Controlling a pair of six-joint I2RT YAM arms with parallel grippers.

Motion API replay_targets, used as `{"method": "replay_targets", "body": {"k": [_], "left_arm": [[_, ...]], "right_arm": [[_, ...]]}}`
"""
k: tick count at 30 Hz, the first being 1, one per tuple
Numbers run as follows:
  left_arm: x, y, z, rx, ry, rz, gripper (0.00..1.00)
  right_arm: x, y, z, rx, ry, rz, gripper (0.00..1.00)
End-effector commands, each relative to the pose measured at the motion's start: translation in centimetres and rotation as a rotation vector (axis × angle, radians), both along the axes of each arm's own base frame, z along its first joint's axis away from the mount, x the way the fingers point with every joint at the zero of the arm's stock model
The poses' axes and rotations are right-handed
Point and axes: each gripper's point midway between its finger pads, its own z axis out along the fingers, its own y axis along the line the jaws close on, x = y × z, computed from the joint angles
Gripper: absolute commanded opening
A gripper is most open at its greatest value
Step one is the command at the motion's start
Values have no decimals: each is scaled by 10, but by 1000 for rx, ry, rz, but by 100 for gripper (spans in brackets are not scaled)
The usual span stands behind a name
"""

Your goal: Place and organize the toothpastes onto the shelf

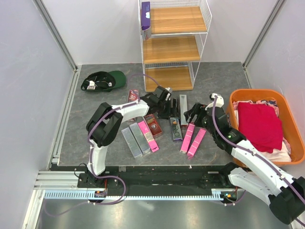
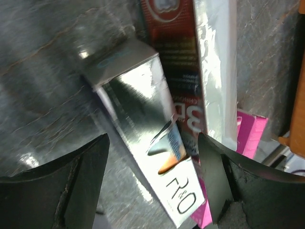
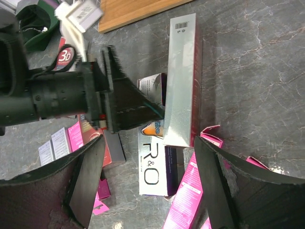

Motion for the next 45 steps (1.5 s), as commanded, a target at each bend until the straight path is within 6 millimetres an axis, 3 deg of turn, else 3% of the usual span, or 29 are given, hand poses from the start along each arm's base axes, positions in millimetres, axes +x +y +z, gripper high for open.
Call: {"method": "replay_targets", "body": {"k": [1, 7, 14, 23, 27, 33, 37, 40, 42, 43, 44, 45], "left_arm": [[8, -8, -8, 119, -54, -11, 81], [9, 1, -32, 344, -75, 13, 78], [12, 2, -38, 485, -125, 5, 76], [10, 4, -39, 538, -148, 3, 50], [12, -2, -22, 487, -176, -3, 43], [13, -5, 13, 388, -245, 14, 42], [12, 2, 53, 306, -301, 47, 42], [14, 10, 70, 275, -335, 77, 41], [20, 15, 96, 209, -374, 116, 41], [18, 21, 92, 205, -365, 118, 41], [18, 24, 108, 156, -380, 134, 41], [21, 29, 111, 121, -370, 142, 41]], "right_arm": [[3, -4, 22, -3, -56, -17, 83], [5, -4, 24, -1, -57, -20, 84], [4, -3, 20, -5, -46, -15, 84], [5, -3, 23, -2, -51, -15, 84], [5, -2, 24, 1, -51, -9, 84], [7, -3, 32, -14, -70, -6, 84], [9, -2, 40, -22, -82, 4, 84], [11, 0, 48, -16, -97, 11, 84], [11, 2, 54, -9, -107, 17, 84], [11, 3, 57, -6, -112, 22, 84], [11, 4, 60, -4, -117, 24, 84], [11, 4, 62, -1, -121, 25, 84]]}}
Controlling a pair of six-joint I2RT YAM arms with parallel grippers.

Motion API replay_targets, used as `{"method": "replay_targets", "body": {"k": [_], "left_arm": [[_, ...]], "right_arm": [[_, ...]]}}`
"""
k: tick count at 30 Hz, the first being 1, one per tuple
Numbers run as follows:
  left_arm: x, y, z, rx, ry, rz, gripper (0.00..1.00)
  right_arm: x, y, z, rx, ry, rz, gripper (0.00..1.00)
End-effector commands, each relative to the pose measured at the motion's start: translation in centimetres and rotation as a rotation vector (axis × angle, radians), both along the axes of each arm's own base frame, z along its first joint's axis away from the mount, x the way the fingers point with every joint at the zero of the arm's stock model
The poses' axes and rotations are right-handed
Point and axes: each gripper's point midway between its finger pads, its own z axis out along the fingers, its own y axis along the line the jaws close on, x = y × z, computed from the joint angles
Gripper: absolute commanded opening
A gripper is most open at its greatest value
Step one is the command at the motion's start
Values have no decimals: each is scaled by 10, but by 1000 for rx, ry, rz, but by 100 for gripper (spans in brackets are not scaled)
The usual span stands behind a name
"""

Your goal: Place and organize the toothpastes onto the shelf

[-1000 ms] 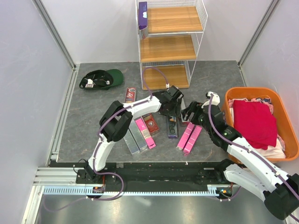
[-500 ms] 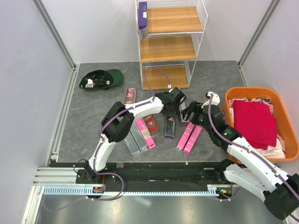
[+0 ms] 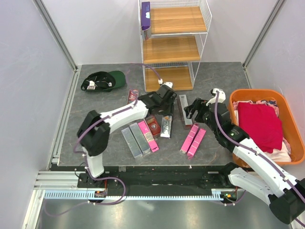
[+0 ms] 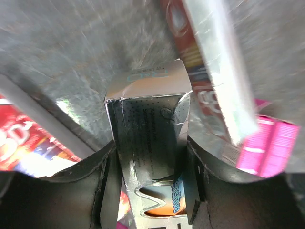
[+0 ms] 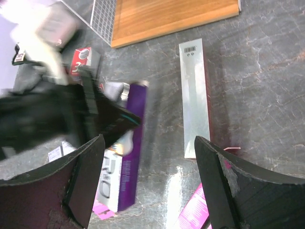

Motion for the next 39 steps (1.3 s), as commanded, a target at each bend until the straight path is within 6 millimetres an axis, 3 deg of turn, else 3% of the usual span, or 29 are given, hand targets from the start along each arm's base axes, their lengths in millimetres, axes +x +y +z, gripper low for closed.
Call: {"method": "replay_targets", "body": {"k": [1, 3, 5, 6, 8, 9, 13, 18, 20, 21, 26, 32, 39], "left_arm": [[20, 10, 61, -218, -129, 32, 40], [21, 21, 81, -332, -126, 43, 40], [18, 28, 78, -420, -126, 50, 37], [16, 43, 80, -440, -143, 75, 37], [17, 50, 92, -506, -177, 87, 36], [16, 64, 90, -530, -169, 121, 36], [16, 90, 107, -692, -192, 166, 37], [14, 132, 100, -804, -174, 298, 37], [16, 145, 111, -852, -212, 330, 37], [11, 150, 102, -877, -186, 366, 37], [0, 184, 110, -1037, -224, 465, 37], [-8, 202, 106, -1133, -195, 514, 37], [-10, 207, 109, -1166, -195, 518, 37]], "right_arm": [[6, 4, 31, 21, -65, 18, 84], [5, 8, 35, 33, -72, 37, 84], [4, 12, 38, 43, -82, 54, 84], [4, 13, 39, 48, -86, 60, 84], [3, 17, 41, 52, -92, 82, 85], [1, 19, 41, 53, -92, 90, 85], [-2, 29, 36, 56, -97, 119, 85], [-13, 56, 24, 66, -87, 178, 85], [-20, 71, 19, 68, -94, 217, 85], [-20, 74, 18, 62, -99, 211, 85], [-37, 107, 22, 40, -159, 271, 85], [-61, 153, 21, -5, -199, 382, 85], [-82, 200, 12, 2, -207, 483, 84]]}}
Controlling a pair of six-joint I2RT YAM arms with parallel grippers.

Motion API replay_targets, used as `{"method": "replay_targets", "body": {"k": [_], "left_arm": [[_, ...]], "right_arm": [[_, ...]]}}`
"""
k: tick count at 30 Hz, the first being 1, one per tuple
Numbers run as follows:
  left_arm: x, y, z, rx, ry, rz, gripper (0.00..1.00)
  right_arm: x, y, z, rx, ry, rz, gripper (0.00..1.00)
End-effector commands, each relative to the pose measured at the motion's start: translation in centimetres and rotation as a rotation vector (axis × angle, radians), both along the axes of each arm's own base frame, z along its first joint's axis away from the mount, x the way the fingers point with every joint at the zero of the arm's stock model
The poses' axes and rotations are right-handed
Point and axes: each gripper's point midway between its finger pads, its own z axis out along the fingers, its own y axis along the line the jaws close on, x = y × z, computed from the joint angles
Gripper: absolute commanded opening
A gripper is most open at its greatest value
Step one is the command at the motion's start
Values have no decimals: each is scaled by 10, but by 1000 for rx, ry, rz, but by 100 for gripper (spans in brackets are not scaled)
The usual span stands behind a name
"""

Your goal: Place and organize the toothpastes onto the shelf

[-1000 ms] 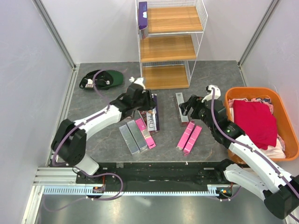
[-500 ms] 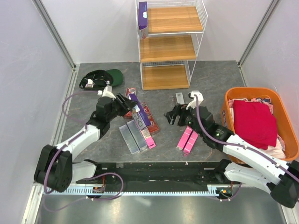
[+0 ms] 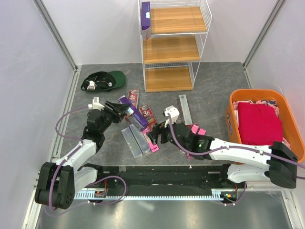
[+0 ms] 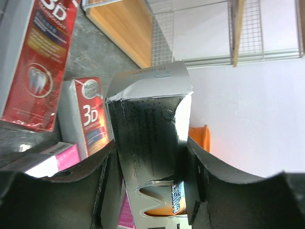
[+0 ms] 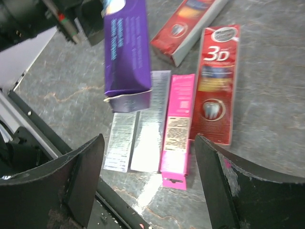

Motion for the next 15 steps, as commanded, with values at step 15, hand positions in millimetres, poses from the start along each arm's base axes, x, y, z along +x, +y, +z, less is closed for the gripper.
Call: {"method": "replay_targets", "body": {"k": [15], "left_arm": [[-4, 0, 34, -104, -106, -23, 37]], "right_arm": [[17, 67, 30, 39, -45, -20, 66]]}}
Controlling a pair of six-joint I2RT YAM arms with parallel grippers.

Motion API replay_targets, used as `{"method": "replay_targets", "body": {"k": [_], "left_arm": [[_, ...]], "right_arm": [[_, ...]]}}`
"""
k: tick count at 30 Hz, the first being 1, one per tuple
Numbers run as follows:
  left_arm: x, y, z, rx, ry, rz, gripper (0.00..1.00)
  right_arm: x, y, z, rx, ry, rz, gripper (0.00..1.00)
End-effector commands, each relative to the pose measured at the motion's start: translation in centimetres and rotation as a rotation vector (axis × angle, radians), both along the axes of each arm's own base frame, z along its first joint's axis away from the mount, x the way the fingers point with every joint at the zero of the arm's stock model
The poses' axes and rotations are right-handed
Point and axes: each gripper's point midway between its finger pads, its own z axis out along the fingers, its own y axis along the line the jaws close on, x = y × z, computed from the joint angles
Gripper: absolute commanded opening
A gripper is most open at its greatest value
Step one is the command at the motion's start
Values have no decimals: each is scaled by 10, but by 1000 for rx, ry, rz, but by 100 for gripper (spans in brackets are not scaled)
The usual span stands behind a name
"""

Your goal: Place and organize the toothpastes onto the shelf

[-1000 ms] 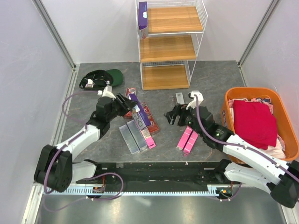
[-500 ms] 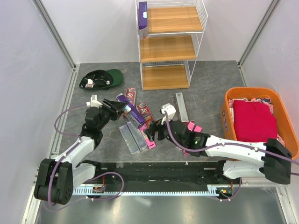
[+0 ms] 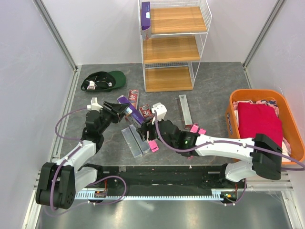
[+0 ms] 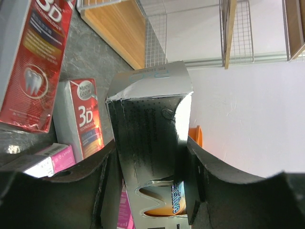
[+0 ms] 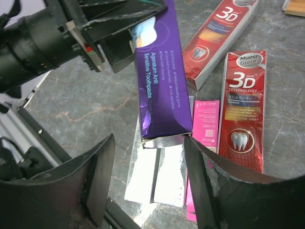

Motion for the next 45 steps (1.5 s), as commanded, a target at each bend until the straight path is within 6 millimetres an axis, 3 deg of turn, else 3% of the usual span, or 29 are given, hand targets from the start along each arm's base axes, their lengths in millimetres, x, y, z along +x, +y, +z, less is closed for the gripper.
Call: {"method": "replay_targets", "body": {"k": [1, 7, 15, 18, 27, 35, 41, 45], "left_arm": [[-3, -3, 30, -63, -91, -20, 37], [-5, -3, 32, -74, -97, -28, 37], [-7, 1, 35, -55, -105, -6, 37], [-8, 1, 36, -56, -109, -6, 37], [-10, -2, 38, -76, -112, -25, 37], [-10, -7, 35, -114, -101, -53, 37], [-9, -7, 37, -115, -109, -53, 38], [-9, -7, 37, -96, -116, -58, 46]], "right_arm": [[12, 15, 11, 0, -5, -43, 64], [16, 19, 6, -13, 12, -66, 58], [25, -9, 9, -58, 2, -183, 64], [27, -10, 6, -69, 4, -197, 66], [24, 10, 3, -30, -15, -116, 70], [14, 27, 5, -15, -18, -14, 56], [12, 23, 3, -40, -10, 3, 31], [15, 17, 8, -24, -3, 2, 28]]}}
